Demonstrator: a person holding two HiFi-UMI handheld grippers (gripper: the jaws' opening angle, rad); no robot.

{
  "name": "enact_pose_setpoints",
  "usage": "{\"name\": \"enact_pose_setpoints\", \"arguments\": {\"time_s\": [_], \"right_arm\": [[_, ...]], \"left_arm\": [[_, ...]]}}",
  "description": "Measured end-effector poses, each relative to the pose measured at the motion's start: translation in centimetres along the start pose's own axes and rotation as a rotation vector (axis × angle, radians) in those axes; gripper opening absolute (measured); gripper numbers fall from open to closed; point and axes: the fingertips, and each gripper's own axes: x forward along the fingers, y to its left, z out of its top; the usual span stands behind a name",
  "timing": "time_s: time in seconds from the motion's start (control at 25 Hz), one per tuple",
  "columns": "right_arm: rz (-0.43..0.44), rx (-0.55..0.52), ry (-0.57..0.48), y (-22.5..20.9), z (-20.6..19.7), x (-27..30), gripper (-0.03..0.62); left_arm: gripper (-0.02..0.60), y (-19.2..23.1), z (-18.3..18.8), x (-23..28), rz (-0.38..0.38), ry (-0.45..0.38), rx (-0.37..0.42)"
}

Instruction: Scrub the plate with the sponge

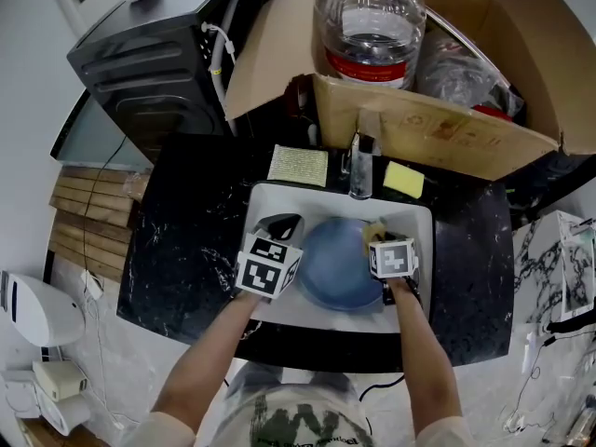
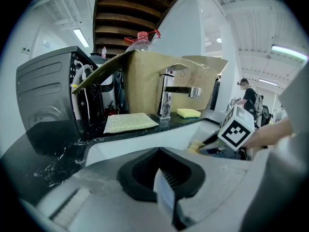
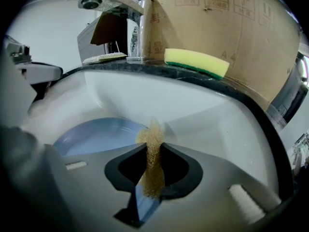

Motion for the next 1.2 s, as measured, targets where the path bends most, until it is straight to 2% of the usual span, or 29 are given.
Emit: {"name": "enact_pose_setpoints", "arguments": {"time_s": [0.28, 0.64, 1.2], "right_arm": [[0.03, 0.012, -0.009, 0.4, 0.2, -0.3, 0.072], [0.118, 0.021, -0.068, 2.9, 2.3, -2.4, 0.072], [0.31, 0.018, -0.092, 10.6, 4.0, -4.0, 0.072]], "left_arm": [[0.003, 0.2, -0.2, -0.5, 0.007, 0.002, 0.001], [0.003, 0.0, -0.1, -0.8, 0.002, -0.005, 0.004], [0.003, -0.1, -0.4, -1.3, -0.013, -0.009, 0.002]]}}
